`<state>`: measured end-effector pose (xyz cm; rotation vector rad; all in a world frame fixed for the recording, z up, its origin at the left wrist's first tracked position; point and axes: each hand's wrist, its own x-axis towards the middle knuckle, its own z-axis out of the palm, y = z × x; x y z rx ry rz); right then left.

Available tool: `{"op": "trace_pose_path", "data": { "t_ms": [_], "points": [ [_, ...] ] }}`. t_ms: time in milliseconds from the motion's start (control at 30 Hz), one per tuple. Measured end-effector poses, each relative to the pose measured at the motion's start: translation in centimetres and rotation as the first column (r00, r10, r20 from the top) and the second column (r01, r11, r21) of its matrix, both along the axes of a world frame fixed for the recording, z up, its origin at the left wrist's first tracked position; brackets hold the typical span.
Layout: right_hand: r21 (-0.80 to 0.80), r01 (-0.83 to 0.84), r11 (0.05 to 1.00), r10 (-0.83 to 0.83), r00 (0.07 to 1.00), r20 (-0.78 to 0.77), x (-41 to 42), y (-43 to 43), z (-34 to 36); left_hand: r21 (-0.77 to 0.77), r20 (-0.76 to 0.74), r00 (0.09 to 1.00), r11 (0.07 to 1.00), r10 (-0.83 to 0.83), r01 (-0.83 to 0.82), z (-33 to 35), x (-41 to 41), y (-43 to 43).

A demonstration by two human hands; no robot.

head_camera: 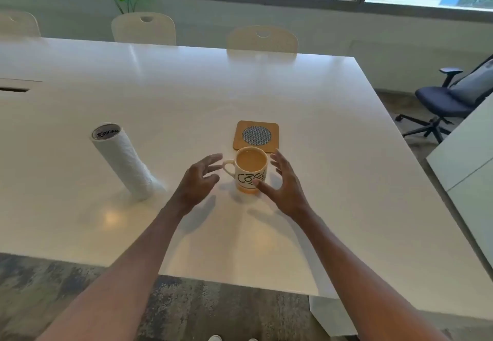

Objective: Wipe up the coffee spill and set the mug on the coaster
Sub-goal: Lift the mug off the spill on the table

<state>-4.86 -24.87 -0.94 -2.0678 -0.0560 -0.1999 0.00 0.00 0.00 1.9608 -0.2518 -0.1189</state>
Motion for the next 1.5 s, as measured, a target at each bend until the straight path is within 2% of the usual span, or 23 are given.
{"op": "trace_pose_path", "data": {
  "t_ms": [133,333,667,933,1500],
  "points": [
    [-0.019,-0.042,0.999,0.042,0.999,-0.029,0.6,-0.2,-0.5,-0.023,-0.007,0.999,0.999,-0.045,0.045,-0.3,-0.3,-0.1],
    [0.037,-0.130,0.991,0.129,0.991,0.021,1.6,-0.3,-1.0,-0.112,0.049,0.999,0.994,0.007,-0.001,-1.0,-0.1,-0.7],
    [0.046,-0.091,0.995,0.089,0.995,0.036,2.3,-0.7,-1.5,-0.247,0.010,0.998,0.968,0.055,-0.051,-1.6,0.6,-1.1],
    [0.138,-0.053,0.989,0.051,0.999,0.016,2.5,-0.9,-2.9,-0.342,-0.025,0.998,0.938,0.054,-0.060,-1.7,0.8,-1.4],
    [0.189,-0.094,0.977,0.091,0.996,0.027,4.2,-0.1,-2.0,-0.374,0.006,0.993,0.922,0.116,-0.106,-1.1,1.6,-0.9]
  ]
}}
